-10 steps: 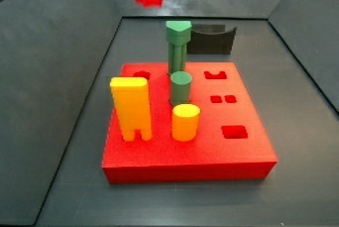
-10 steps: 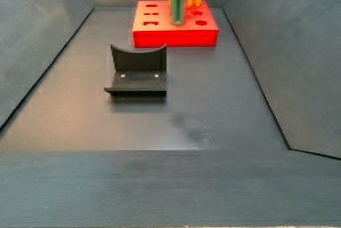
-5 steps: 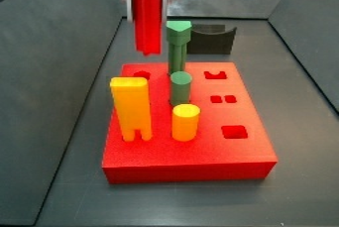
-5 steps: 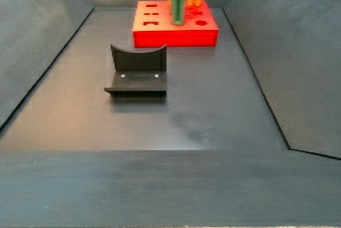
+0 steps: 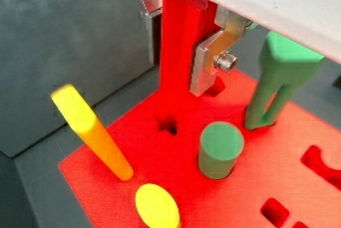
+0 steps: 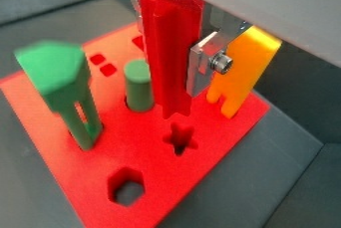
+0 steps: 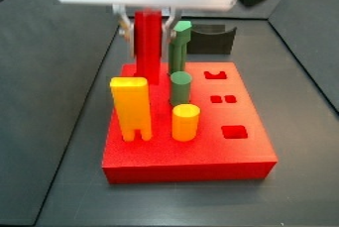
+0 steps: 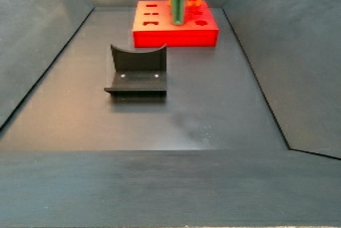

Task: Pick up the star object. Move up. Move to above the board. Insert the star object.
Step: Insert the star object.

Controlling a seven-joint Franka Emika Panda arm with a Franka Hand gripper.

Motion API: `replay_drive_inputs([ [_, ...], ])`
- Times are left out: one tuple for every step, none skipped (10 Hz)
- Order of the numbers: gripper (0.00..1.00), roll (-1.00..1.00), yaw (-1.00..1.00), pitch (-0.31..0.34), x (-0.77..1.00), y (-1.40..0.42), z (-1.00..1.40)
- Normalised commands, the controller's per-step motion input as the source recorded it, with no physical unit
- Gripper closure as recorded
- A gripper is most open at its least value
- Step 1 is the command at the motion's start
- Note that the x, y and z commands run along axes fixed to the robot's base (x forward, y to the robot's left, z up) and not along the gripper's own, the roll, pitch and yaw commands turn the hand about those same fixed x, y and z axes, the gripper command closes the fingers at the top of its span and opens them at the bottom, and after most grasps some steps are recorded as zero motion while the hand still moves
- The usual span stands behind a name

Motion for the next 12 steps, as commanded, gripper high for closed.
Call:
replay_drive_inputs([
  [1.00,0.29,0.31,0.000,-0.39,-0.09,-0.68],
  [1.00,0.30,0.35,0.000,-0.48,-0.12,-0.68],
  [1.00,0.03,0.02,0.000,-0.12,-0.09,-0.01],
  [1.00,0.00,0.02,-0.040,0.00,-0.13,-0.10],
  [1.00,0.00,-0.01,-0.077,0.23,-0.13,-0.38],
  [1.00,0.06,-0.17,0.000,0.50,-0.04,-0.47],
  [1.00,0.20,0.13,0.034,0.31,0.00,-0.46],
  [1.00,0.18,0.48,0.000,0.00,0.00,-0.36],
  [1.00,0.20,0.55,0.000,-0.05,0.05,-0.27],
  [1.00,0.16,0.44,0.000,-0.18,0.03,-0.23],
  [1.00,0.18,0.65,0.050,0.00,0.14,-0.33],
  [1.00,0.16,0.78,0.024,0.00,0.21,-0.34],
])
